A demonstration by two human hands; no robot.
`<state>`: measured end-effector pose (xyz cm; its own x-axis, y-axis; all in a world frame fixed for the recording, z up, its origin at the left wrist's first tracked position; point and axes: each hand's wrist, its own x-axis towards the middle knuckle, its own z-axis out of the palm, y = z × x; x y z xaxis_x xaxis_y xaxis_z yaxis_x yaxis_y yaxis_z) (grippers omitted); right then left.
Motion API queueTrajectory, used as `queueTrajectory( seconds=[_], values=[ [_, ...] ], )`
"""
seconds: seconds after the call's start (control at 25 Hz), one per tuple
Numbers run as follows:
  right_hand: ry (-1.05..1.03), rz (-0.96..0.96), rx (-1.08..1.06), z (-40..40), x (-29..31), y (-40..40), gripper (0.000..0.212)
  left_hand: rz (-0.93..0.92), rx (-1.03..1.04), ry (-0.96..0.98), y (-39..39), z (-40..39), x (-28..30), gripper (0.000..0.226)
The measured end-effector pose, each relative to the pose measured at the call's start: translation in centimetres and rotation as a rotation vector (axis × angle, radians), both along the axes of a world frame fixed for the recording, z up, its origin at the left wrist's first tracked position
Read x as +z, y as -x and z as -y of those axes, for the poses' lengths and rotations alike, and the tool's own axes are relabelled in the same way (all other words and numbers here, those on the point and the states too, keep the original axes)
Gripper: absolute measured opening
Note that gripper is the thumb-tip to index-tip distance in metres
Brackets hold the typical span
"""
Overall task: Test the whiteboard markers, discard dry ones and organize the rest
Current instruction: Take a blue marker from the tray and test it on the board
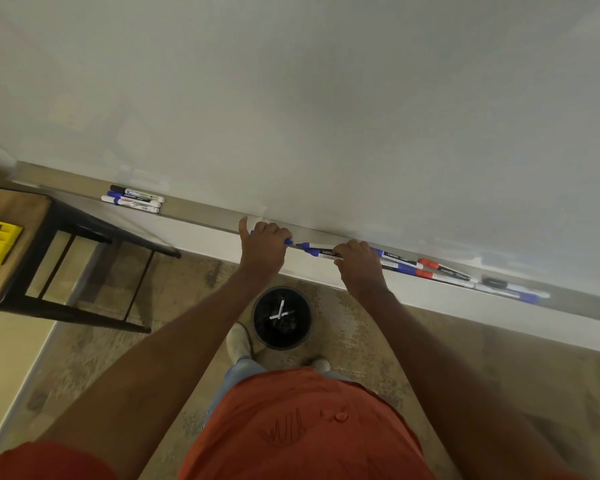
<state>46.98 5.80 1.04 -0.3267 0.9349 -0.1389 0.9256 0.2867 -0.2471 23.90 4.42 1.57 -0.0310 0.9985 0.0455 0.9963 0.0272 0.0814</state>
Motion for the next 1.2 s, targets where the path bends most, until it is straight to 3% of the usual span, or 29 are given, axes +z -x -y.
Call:
queueTrajectory(
  seconds=[0.2, 0.4, 0.64, 0.84, 1.0, 1.2],
  values=[
    [-0.048, -0.068, -0.021, 1.0, 1.1, -1.0, 0.019, 0.112, 0.058, 0.014, -1.9, 1.7, 2.8, 0.016],
    [-0.061, -0.427, -0.190, 3.2, 4.1, -1.0, 0.022, 0.402, 0.113, -0.018, -3.7, 3.3, 7.8, 0.022],
    [-0.184, -0.811, -0.354, 6.9, 11.4, -0.5, 0.031, 0.861, 0.003, -0.134, -4.7, 4.5, 15.6, 0.022],
    [-0.257, -1.165, -0.472, 9.5, 20.5, 0.5, 0.018, 1.072, -0.053, -0.336, -3.7, 5.5, 24.5, 0.022],
    [-0.306, -1.439, -0.503, 10.2, 26.5, 1.9, 0.015, 1.223, -0.134, -0.462, -2.5, 6.3, 31.1, 0.010],
    [-0.371, -1.594, -0.493, 9.8, 31.3, 3.6, 0.019, 1.298, -0.197, -0.665, -1.3, 6.4, 36.0, 0.015]
  ],
)
